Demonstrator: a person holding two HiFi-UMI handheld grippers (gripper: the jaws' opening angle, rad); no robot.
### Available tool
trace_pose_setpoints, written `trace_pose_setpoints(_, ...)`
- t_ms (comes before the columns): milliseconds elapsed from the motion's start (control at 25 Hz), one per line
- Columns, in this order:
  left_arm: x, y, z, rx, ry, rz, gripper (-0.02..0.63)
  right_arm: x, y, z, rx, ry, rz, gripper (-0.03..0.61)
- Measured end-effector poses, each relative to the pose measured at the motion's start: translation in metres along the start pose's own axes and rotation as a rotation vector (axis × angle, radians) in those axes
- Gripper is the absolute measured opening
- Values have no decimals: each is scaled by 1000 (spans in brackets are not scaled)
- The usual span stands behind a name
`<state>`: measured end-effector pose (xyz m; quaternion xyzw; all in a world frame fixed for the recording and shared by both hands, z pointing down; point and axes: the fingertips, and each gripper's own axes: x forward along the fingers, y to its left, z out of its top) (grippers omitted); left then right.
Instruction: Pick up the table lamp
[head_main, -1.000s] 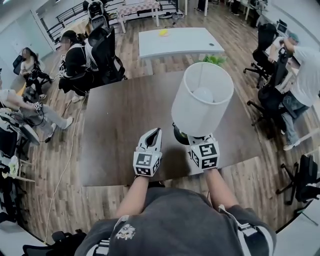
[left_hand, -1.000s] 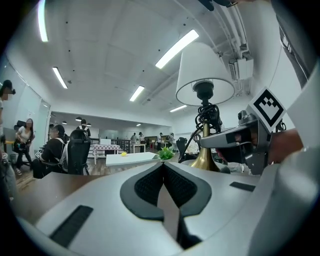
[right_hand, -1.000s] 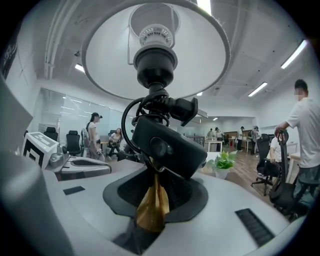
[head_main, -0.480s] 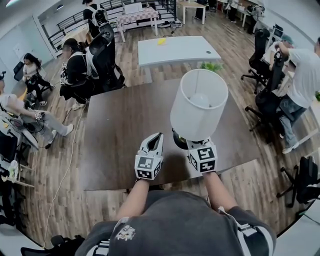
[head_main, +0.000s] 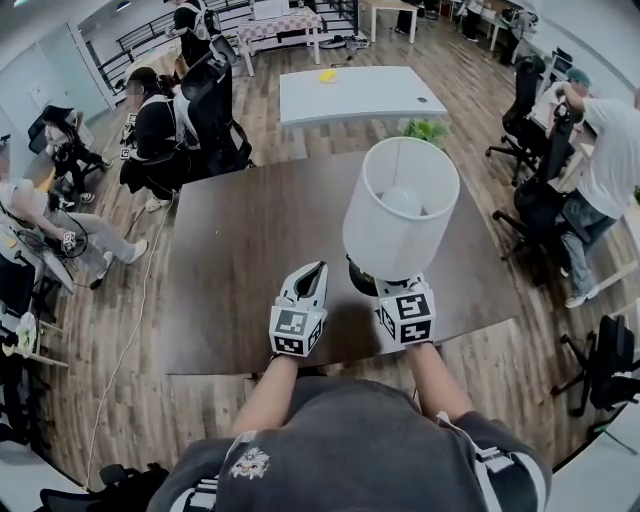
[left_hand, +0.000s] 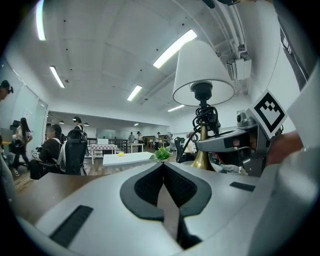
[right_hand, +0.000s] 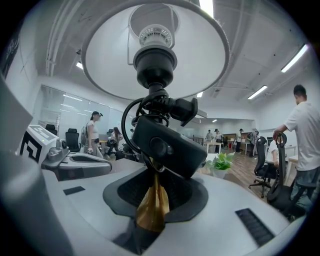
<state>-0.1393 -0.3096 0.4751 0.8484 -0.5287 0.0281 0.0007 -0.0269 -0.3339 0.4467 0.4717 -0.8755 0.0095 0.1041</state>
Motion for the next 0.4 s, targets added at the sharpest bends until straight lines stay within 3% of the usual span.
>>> trace_pose_setpoints(400, 18, -2, -7, -1, 5, -3, 8, 12, -18, -7, 2, 1, -7, 107)
